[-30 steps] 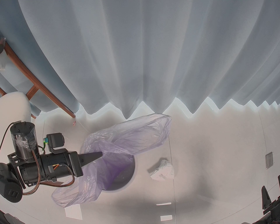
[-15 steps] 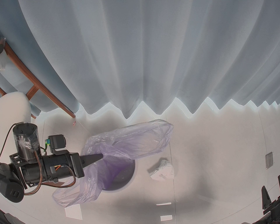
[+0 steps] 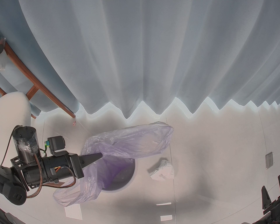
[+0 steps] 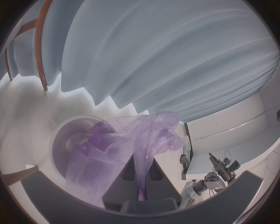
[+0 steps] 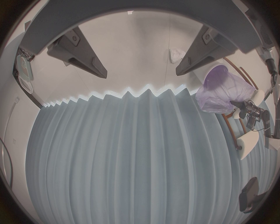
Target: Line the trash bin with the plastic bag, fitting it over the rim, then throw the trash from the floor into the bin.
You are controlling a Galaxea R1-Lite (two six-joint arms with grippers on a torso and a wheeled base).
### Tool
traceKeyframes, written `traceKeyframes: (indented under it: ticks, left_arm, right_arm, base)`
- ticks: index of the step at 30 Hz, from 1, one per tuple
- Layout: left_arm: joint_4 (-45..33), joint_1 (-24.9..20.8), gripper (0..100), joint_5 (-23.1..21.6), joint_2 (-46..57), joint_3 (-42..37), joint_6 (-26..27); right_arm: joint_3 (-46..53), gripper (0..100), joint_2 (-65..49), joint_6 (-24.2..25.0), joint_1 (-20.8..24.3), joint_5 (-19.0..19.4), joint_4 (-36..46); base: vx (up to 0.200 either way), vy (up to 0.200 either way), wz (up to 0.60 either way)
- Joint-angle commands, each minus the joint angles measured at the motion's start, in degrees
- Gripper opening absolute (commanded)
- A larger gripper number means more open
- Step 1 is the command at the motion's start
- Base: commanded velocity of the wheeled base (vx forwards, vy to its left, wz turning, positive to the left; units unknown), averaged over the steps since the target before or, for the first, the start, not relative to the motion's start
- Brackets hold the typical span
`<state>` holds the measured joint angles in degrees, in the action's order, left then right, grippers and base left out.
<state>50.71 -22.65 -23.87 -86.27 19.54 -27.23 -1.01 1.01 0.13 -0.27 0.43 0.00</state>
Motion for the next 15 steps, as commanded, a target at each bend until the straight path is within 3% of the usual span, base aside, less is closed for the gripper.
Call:
traceKeyframes:
  ticks: [1,15]
  left_arm:
    - [1.8,0.8,0,-0.8,-1.8,-1.3,0.0]
    - [2.9,4.5,0,-7.2,-2.0,-3.9,2.0]
  right_arm:
    - [1.0,100,-1.0,0.0,0.0,0.0,0.0]
    - [1.0,100,-1.0,-0.3,0.0,0.3,0.1]
  base:
    - [0.0,0.0,0.0]
    - [0.0,0.0,0.0]
